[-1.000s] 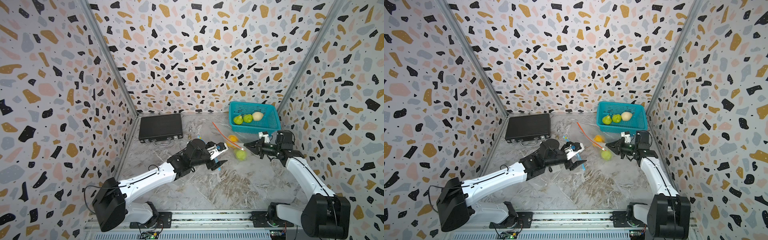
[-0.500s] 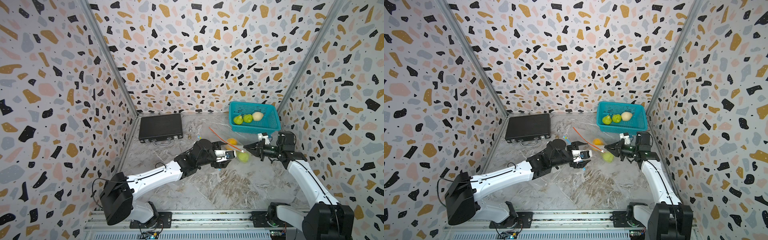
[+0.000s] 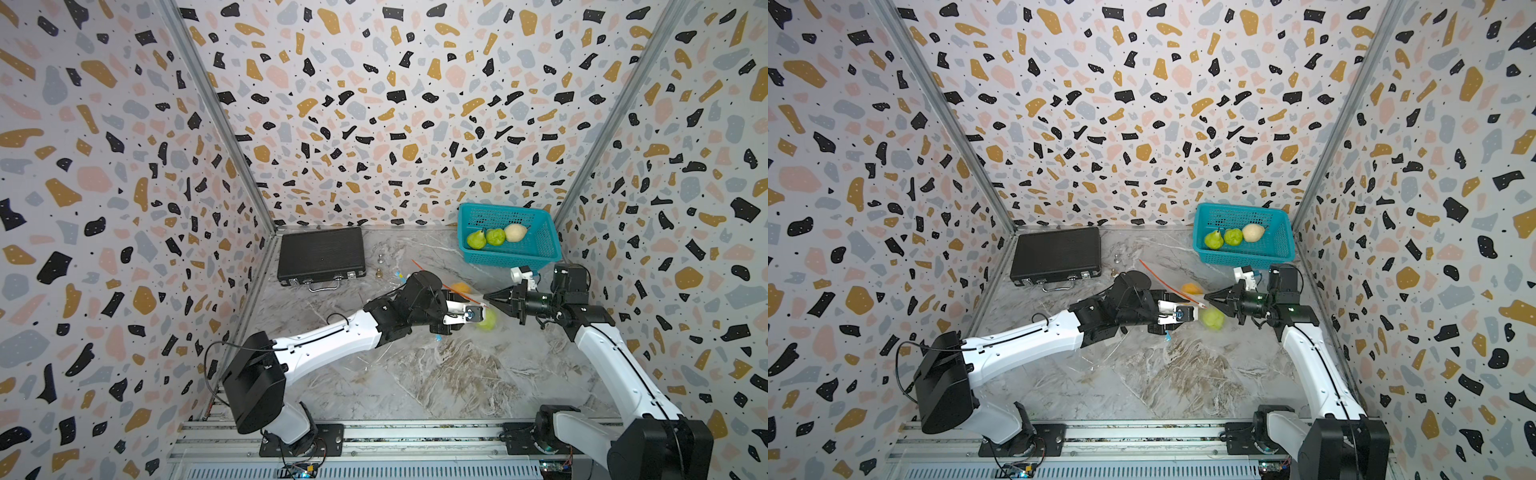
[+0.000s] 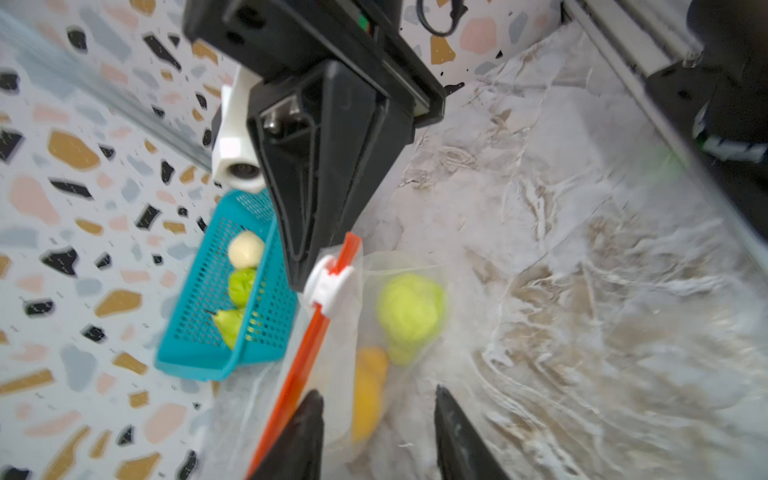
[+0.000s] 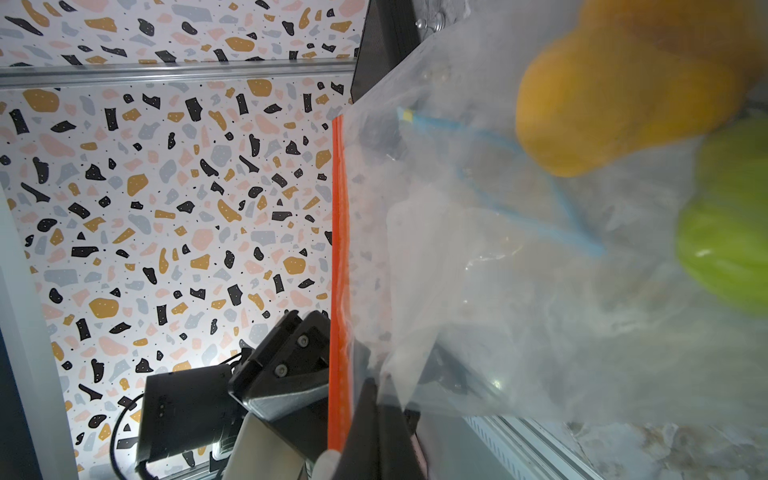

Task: Open the zip-top bag and take out the pear
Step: Pick up the zipper food storage bag at the center of the board.

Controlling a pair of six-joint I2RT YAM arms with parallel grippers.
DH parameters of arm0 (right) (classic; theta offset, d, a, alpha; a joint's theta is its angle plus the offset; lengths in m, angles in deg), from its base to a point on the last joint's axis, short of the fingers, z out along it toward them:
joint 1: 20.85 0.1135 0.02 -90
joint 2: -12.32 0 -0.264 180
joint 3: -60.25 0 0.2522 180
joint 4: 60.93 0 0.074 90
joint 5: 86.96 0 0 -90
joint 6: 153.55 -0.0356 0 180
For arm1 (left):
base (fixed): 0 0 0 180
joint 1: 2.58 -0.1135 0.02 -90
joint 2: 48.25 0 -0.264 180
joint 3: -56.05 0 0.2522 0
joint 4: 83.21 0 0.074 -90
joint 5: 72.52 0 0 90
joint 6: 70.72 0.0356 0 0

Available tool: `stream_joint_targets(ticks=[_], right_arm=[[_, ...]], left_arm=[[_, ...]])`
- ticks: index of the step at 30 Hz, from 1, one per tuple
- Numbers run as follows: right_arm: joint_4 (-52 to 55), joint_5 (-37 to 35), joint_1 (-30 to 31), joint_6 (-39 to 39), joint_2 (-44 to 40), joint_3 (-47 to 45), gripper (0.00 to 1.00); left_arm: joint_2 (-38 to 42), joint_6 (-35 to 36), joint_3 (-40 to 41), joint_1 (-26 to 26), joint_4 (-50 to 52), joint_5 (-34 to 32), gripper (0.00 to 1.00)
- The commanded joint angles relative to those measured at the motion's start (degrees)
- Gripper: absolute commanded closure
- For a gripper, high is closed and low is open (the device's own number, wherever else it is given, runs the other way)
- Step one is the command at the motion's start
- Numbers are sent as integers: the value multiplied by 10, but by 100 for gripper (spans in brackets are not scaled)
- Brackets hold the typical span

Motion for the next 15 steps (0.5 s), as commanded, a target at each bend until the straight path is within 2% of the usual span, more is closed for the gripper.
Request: stream_joint_targets(ticks=[1, 3, 4, 11, 12, 14, 15], right_arm=[[19, 18, 7, 20, -21, 28, 100], [15, 20, 10, 21, -20, 24, 100], [13, 21, 10, 21, -20, 23, 100], [3, 31, 17, 20, -20, 33, 100], [3, 32, 18, 21, -20, 34, 100], [4, 32, 18, 22, -21, 36, 100], [4, 33, 18, 23, -21, 36, 100]], left_arm=[[3, 12, -27, 2, 28, -9, 80], [6, 11, -40, 1, 45, -12, 91], [8, 11, -44, 2, 54, -17, 92], [25, 12, -58, 1, 101, -31, 94], [29, 8, -57, 1, 101, -33, 91], [44, -1, -48, 1, 91, -39, 61], [55, 0, -37, 1, 78, -43, 49]])
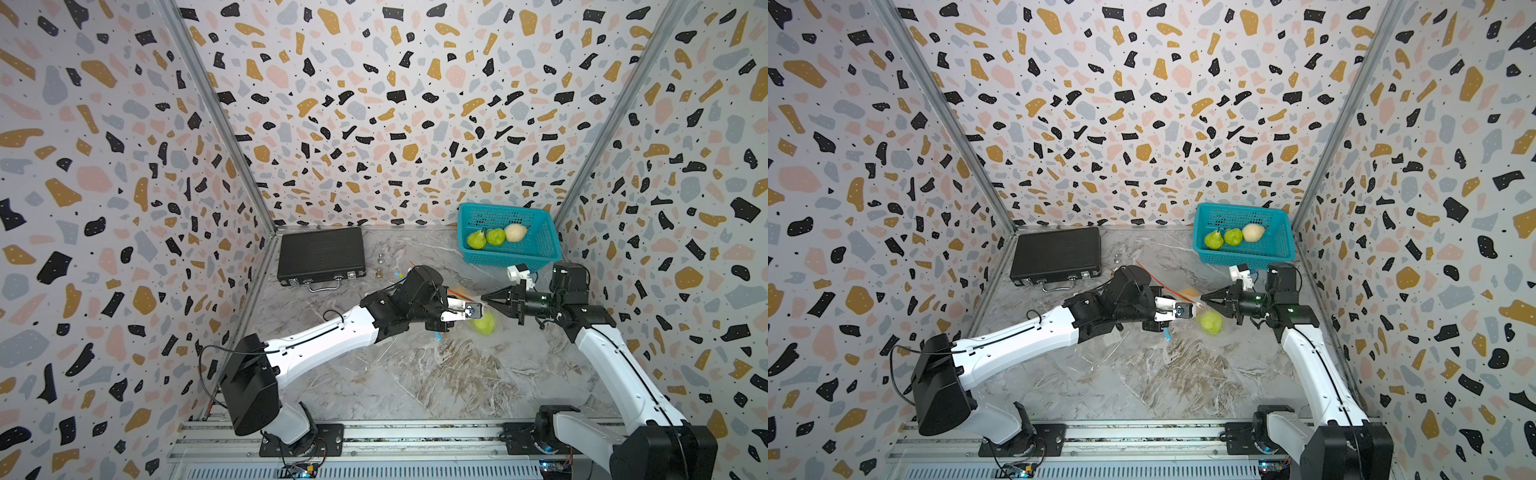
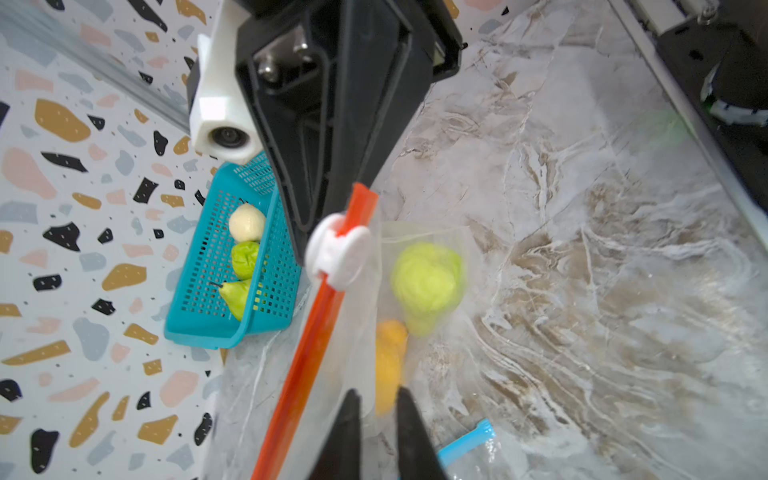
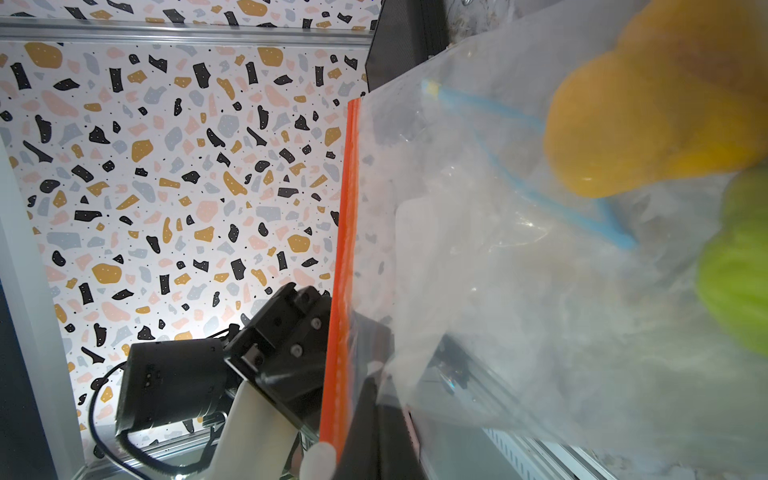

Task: Open the zip-top bag and take out the pear
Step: Pick up the zipper food storage bag at the center of the board.

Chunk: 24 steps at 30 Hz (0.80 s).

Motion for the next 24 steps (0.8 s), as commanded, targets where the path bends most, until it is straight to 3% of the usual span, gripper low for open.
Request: stream_joint_targets(ticks=[1, 5, 16, 18, 22, 24], right_arm=[[0, 16, 4, 12, -13, 27, 100], [1, 16, 6, 15, -16, 26, 100], [2, 21, 11, 14, -23, 32, 100], [5, 21, 13, 16, -26, 33, 100], [18, 21, 14, 24, -33, 29, 100], [18, 21, 14, 24, -37, 27, 100]], left_arm=[[47, -5, 11, 1, -38, -12, 38], [72, 12, 14, 1, -52, -12, 27], [-7, 43, -51, -12, 23, 34, 29], [-21, 47, -61, -16, 24, 28, 41], [-33, 45, -76, -25, 33, 39, 80], [-31, 43, -81, -27, 42, 39, 91]])
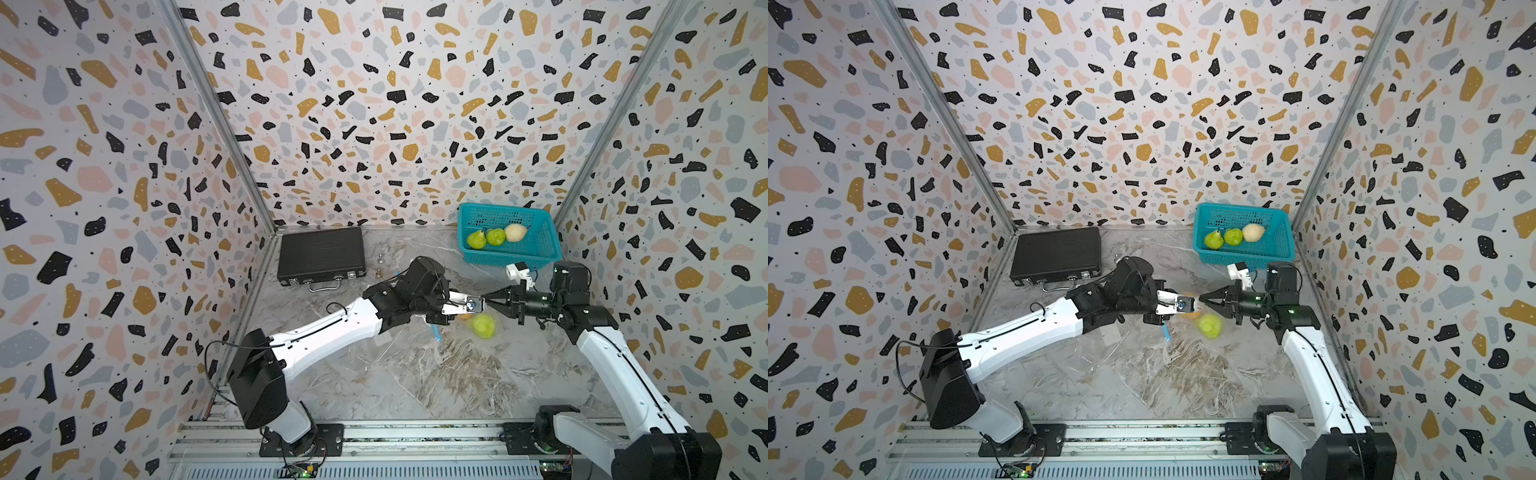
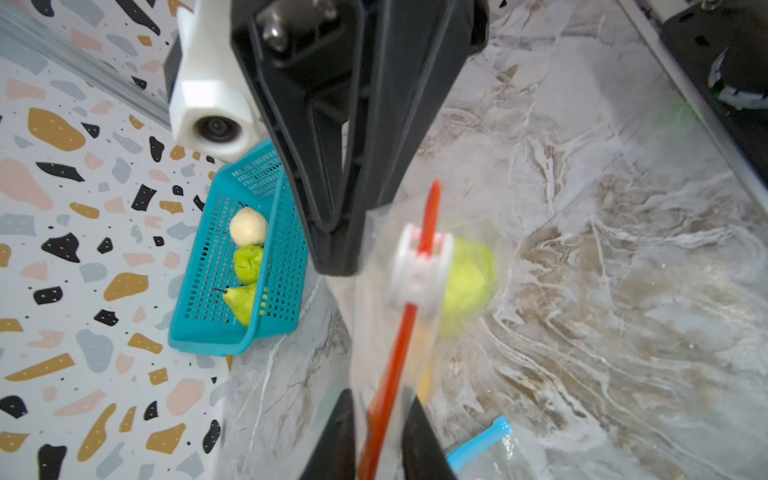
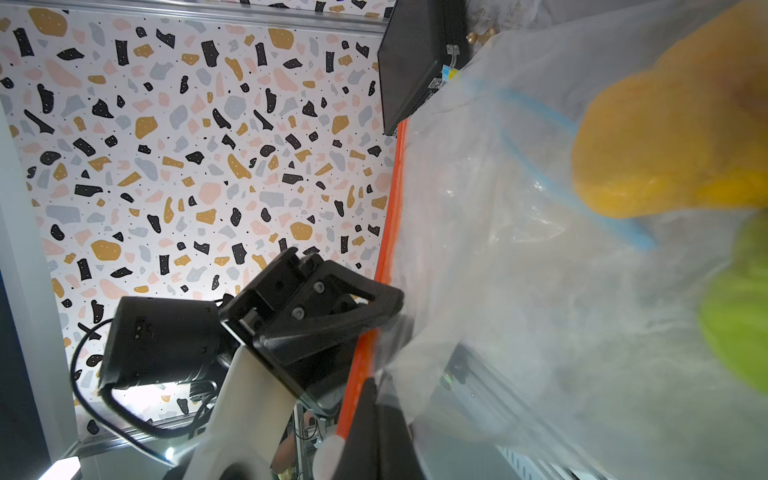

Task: Open the zip-top bag and take out the pear
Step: Pick up the zipper food storage bag at the center of the board.

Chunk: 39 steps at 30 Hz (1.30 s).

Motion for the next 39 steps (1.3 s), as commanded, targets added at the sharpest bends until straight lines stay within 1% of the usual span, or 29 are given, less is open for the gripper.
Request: stream_joint_targets(ticks=[1, 5, 6, 7, 9, 10, 12, 13, 14, 15, 17, 20, 22, 23, 25, 28, 33, 35, 39], right_arm=[[6, 16, 3, 12, -20, 19, 100], [-16, 15, 4, 1, -17, 15, 100], [-28, 18, 5, -3, -15, 15, 97], [-35, 25, 4, 0, -11, 18, 82], [-37, 43, 4, 33, -2, 37, 65], [4, 38, 4, 82, 2, 60, 59], [143, 3, 4, 241, 13, 132, 50], [210, -20, 5, 316, 22, 172, 49], [249, -36, 4, 369, 31, 200, 49], [269, -46, 4, 406, 36, 225, 48], [268, -53, 4, 441, 34, 245, 48], [203, -25, 4, 429, 18, 233, 47], [121, -7, 5, 386, -3, 200, 46], [91, -10, 5, 377, -16, 180, 42], [57, -24, 12, 374, -35, 152, 38], [54, -48, 35, 397, -44, 144, 37], [69, -87, 96, 432, -33, 160, 38], [87, -99, 110, 449, -30, 165, 39], [100, -105, 127, 456, -30, 164, 42]], left_arm=[[8, 1, -30, -7, 14, 17, 94], [14, -10, -47, -9, 51, 21, 97], [12, -15, -58, -10, 70, 23, 98], [11, -20, -71, -11, 93, 24, 98], [8, -36, -99, -18, 137, 35, 99], [9, -45, -114, -26, 161, 51, 99], [10, -60, -145, -42, 213, 91, 99], [9, -66, -159, -51, 236, 107, 99], [10, -73, -168, -58, 250, 118, 99], [10, -78, -177, -68, 266, 140, 100], [7, -87, -194, -83, 291, 163, 100], [-2, -100, -212, -98, 316, 200, 100], [-10, -106, -219, -106, 323, 218, 100], [-16, -110, -227, -109, 331, 226, 100], [-27, -114, -238, -112, 340, 237, 100], [-44, -117, -260, -112, 359, 251, 100], [-55, -120, -274, -112, 370, 246, 100], [-54, -121, -272, -112, 369, 239, 100], [-58, -124, -274, -112, 367, 235, 100]])
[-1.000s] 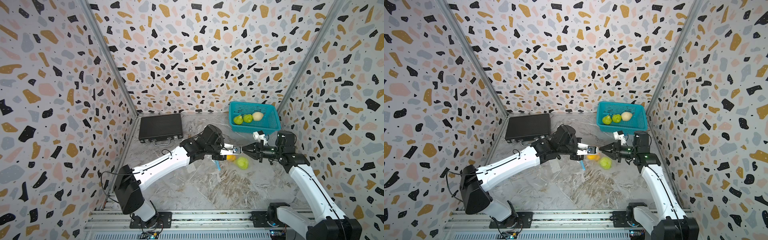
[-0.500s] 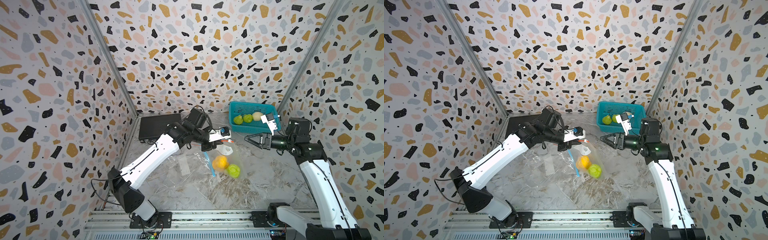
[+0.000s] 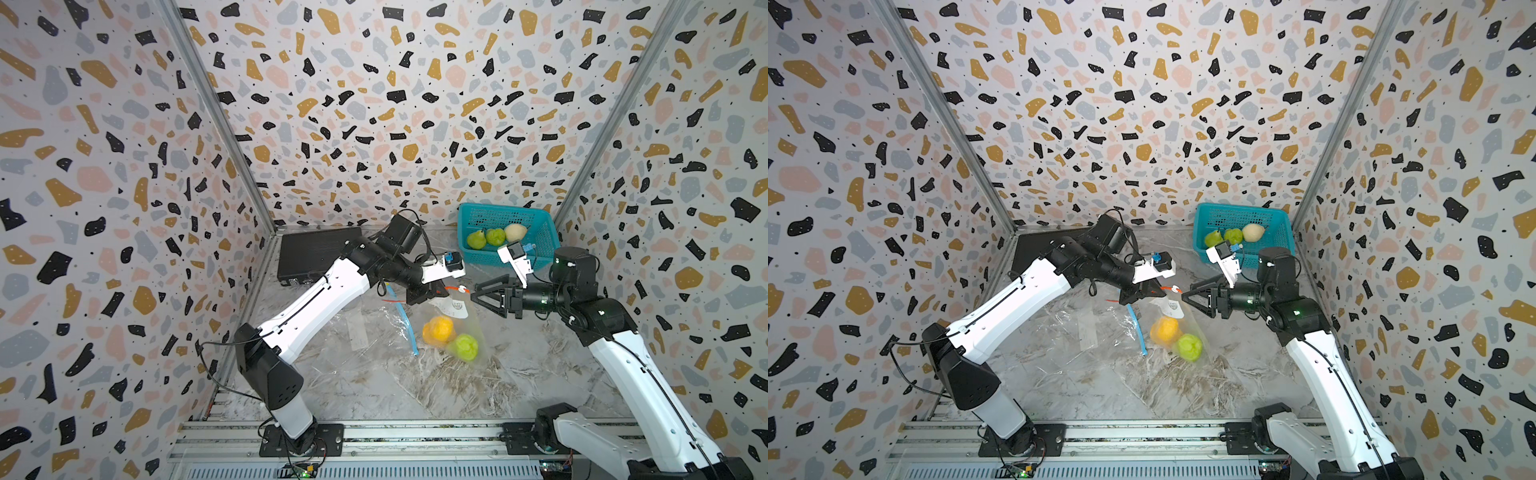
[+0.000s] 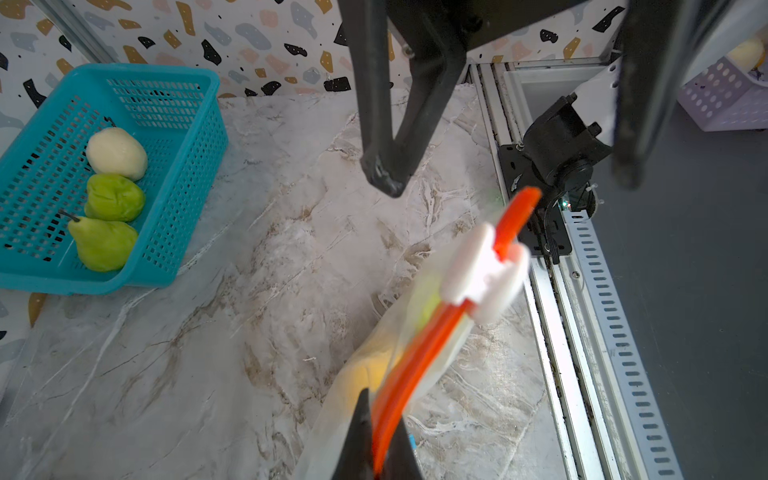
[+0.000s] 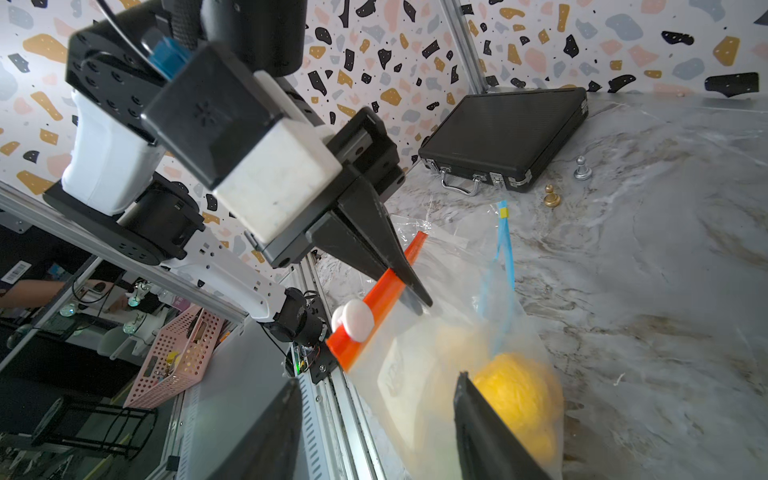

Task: Open the zip-top bag and take out the pear
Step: Pick up the zipper food storage bag at the center of the board.

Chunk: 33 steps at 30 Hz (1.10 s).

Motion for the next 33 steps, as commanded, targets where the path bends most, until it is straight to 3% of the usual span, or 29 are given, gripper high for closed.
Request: stream_joint_targets(ticks=[1, 9, 15, 19, 22, 27, 28, 31, 33], right_arm=[[14, -19, 13, 24, -3, 22, 42], [46, -82, 33, 58, 21, 34, 51], [36, -85, 34, 58, 38, 59, 58], [38, -71, 35, 56, 51, 70, 77], [38, -70, 37, 56, 48, 65, 97], [35, -70, 38, 51, 36, 61, 100], [34, -66, 38, 49, 35, 61, 100], [33, -52, 38, 44, 36, 64, 100], [31, -46, 38, 38, 38, 65, 100]], left_arm=[[1, -8, -24, -3, 0, 13, 100], [-4, -9, -27, -3, 4, 16, 100], [-6, -10, -27, -2, 5, 18, 100], [-8, -10, -25, -1, 5, 15, 100], [-8, -9, -24, -1, 5, 15, 100], [-7, -10, -24, -1, 3, 11, 100], [-5, -14, -25, -1, -2, 11, 96], [15, -29, -21, -2, -30, 13, 51], [37, -41, -6, -1, -68, 7, 39]])
